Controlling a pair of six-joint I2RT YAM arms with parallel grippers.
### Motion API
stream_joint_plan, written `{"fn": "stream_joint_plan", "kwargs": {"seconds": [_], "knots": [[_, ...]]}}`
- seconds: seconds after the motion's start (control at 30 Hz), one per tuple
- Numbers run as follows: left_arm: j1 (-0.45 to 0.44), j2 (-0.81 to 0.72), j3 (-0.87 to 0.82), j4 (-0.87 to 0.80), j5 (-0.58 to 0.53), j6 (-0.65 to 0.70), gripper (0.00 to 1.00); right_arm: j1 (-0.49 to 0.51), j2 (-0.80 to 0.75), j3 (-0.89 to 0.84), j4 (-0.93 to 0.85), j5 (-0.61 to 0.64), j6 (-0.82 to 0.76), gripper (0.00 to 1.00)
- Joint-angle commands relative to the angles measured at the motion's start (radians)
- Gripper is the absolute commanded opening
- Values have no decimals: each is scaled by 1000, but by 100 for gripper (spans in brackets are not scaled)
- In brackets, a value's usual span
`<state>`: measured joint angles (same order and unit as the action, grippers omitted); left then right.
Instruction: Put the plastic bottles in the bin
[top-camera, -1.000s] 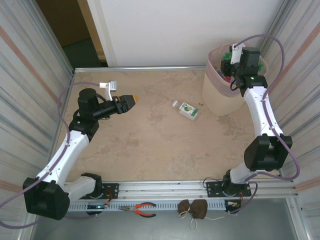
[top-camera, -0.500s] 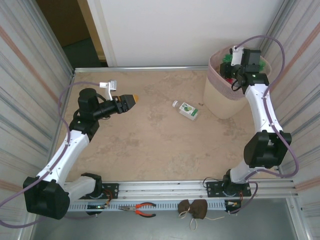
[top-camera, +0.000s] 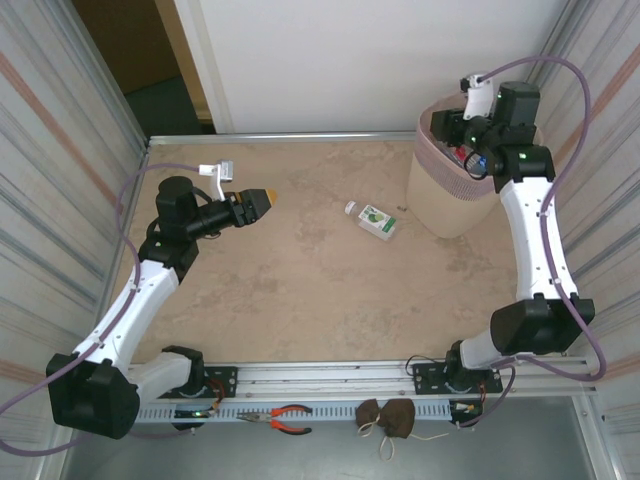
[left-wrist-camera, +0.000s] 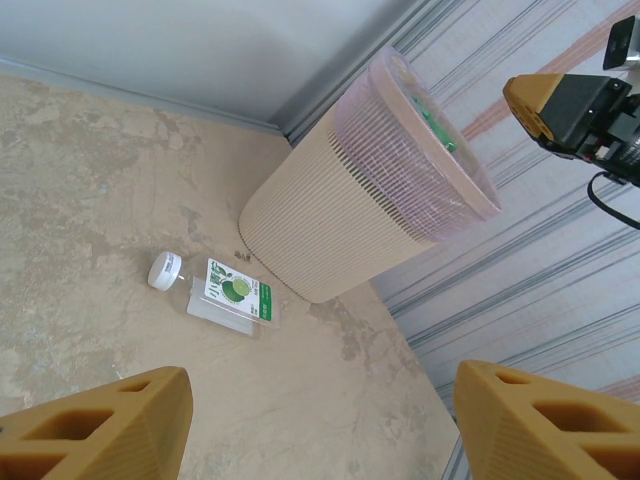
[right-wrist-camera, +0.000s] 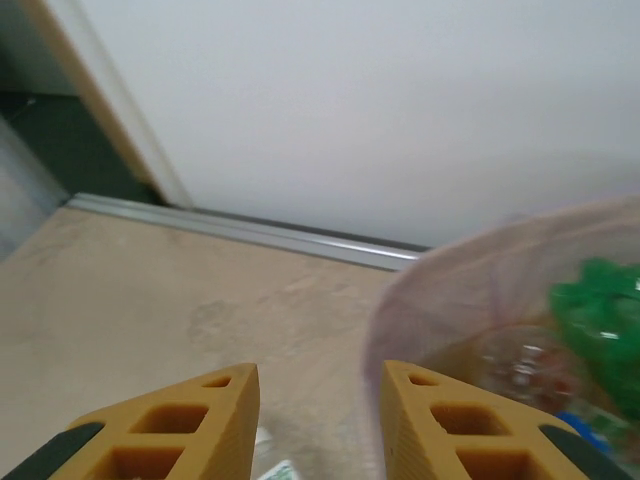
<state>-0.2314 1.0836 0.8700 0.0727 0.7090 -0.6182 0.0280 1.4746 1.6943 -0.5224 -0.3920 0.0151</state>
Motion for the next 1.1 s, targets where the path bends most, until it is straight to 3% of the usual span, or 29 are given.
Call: {"fn": "stream_joint_plan", "kwargs": {"seconds": [0.0,0.4,0.77,1.07], "knots": [[-9,2,-9,30,0,9,70,70,-2,21,-87,-70,-69,35],[-9,8,-11,26,2,18,70,360,155,-16,-218,170,-397,40],[-5,-8,-15,6,2,23,70,440,503,108,-314,336,-485,47],[11,-26,-22,-16,3,31,70,432,698,251,-420,398,-530,75]]}}
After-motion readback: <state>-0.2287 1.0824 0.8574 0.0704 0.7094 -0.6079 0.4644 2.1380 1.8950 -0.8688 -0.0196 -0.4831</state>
